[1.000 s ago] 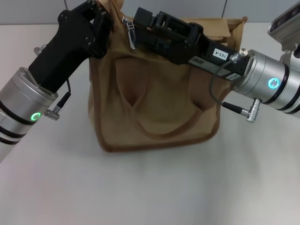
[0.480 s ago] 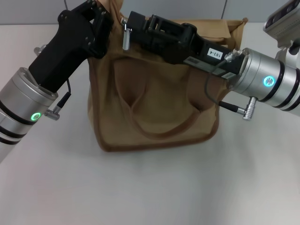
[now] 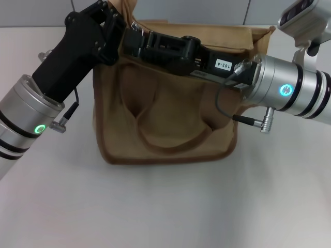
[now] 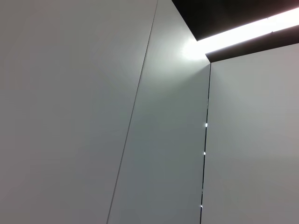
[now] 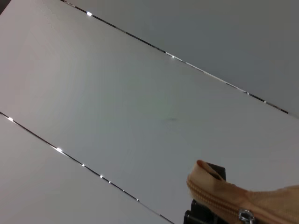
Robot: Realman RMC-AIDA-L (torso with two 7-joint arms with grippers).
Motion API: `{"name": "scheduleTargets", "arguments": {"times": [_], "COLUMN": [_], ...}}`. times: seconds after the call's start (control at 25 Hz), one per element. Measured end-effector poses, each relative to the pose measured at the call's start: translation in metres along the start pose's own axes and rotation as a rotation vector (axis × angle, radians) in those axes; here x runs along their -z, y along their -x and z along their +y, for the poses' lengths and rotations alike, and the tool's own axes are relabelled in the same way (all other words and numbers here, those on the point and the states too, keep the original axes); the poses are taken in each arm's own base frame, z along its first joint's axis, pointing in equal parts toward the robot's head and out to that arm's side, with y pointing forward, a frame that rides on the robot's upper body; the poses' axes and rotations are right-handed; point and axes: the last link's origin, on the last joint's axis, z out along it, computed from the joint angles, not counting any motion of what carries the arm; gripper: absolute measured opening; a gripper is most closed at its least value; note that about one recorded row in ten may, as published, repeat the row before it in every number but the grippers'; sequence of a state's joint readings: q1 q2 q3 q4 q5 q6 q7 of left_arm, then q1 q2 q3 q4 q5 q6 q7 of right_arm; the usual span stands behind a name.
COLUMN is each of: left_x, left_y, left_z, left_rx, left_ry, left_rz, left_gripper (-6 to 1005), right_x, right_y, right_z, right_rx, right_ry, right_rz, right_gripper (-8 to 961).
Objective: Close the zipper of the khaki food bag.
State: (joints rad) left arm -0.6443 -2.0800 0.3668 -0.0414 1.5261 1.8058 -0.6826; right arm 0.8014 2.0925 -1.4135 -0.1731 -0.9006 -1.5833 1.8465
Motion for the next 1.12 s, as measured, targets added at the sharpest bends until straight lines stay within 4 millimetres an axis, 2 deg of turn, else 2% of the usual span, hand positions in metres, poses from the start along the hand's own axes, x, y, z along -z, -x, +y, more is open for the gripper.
{"name": "scheduleTargets", "arguments": {"times": [0.76,0.96,1.12], "left_x": [0.0,0.0001,0.0009], "left_y": [0.0004,0.001,0.0012], "left_z": [0.0004,0.0012,0.0013], "left_rx": [0.003,0.009,0.01], "left_ry": [-0.001,-0.003,-0.005], "left_rz": [0.0,0.002,0.001], "left_gripper": [36,36,37], "right_x": [0.0088,0.006,0.0076], "right_y": [0.0015,0.0018,0.0007], "right_z": [-0.0071,-0.0063,-0.0064], "right_rx": [-0.03,-0.018,-0.007], "right_ry": [-0.043,-0.04,-0.04], "right_rz": [-0.06,-0.046,-0.048], "right_gripper": [404,191,99]}}
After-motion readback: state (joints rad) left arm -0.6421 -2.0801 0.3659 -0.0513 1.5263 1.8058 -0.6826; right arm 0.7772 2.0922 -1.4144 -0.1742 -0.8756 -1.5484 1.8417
